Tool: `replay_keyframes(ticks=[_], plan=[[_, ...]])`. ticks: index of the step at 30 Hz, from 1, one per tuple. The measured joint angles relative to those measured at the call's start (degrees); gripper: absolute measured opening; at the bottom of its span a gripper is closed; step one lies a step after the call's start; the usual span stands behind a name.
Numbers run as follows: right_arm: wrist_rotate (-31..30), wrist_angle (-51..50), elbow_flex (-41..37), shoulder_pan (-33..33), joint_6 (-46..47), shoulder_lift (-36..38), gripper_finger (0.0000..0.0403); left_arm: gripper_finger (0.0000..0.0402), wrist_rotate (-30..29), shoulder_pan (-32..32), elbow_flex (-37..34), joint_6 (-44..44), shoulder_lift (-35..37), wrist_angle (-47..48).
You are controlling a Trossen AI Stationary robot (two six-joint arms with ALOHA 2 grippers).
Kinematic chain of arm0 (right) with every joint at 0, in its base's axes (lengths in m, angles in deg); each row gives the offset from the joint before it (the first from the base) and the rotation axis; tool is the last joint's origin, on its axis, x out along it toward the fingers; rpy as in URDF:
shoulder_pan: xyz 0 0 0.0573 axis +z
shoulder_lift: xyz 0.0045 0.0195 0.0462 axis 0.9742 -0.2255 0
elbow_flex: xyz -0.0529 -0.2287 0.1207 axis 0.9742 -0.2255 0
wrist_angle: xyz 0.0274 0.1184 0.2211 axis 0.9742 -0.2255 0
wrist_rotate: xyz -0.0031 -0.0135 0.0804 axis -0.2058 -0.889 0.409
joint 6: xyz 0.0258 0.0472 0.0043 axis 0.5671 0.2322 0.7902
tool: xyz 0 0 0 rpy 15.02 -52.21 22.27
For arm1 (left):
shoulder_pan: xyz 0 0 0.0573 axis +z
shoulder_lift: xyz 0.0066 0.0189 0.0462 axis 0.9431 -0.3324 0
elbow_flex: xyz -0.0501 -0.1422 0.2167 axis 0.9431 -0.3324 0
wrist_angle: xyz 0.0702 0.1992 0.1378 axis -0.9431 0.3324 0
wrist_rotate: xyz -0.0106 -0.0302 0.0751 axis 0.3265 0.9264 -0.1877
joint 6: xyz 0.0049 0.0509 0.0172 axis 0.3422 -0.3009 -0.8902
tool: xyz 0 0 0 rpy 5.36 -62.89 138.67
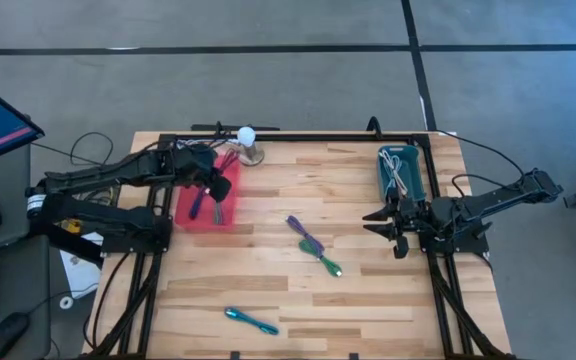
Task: Pick & Place USB Port
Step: Put the pink patterned charger cable into the pink bin
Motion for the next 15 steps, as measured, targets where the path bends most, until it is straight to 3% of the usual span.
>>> replay_keyframes(ticks=[5, 15], plan=[[0.0, -0.01, 0.0, -0.01, 0.02, 0.0, 0.0102, 0.0017, 2.58, 2.49, -8.41, 2.71, 0.16, -1.58], [0.0, 0.01, 0.0, -0.01, 0.15, 0.0, 0.0102, 0.0017, 9.92, 10.12, -23.12, 2.91, 0.19, -14.0]])
